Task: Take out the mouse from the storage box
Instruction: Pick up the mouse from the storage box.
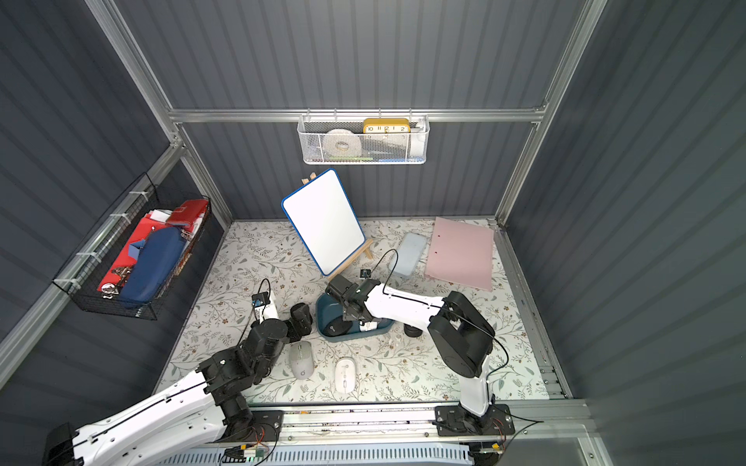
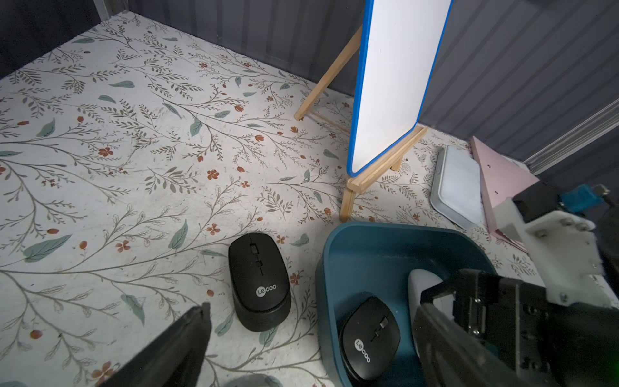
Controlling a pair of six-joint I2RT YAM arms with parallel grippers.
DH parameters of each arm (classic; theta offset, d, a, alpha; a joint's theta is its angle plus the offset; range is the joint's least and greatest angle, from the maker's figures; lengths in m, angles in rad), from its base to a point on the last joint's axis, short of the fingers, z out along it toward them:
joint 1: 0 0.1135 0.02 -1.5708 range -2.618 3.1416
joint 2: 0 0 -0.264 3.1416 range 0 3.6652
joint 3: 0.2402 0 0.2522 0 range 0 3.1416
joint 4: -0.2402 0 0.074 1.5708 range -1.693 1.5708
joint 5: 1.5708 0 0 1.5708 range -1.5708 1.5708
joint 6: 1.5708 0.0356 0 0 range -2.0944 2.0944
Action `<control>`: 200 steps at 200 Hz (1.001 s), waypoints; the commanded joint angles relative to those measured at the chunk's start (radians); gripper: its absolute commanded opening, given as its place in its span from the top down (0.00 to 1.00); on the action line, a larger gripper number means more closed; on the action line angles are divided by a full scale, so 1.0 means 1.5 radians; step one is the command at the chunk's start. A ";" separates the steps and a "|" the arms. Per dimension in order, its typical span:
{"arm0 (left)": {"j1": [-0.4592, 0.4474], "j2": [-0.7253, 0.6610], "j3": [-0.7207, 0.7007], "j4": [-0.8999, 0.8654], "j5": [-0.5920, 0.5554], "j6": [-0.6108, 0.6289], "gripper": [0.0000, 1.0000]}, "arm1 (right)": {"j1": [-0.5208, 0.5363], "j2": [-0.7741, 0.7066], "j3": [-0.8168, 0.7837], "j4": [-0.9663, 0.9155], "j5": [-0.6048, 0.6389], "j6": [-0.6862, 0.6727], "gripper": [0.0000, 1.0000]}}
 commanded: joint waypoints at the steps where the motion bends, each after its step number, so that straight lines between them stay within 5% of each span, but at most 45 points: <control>1: 0.004 -0.023 -0.015 0.013 0.001 0.017 0.01 | -0.014 0.019 0.012 -0.019 0.021 0.000 0.14; 200: 0.004 -0.014 -0.012 0.010 -0.003 0.012 0.01 | -0.040 0.092 0.019 0.014 -0.066 -0.008 0.33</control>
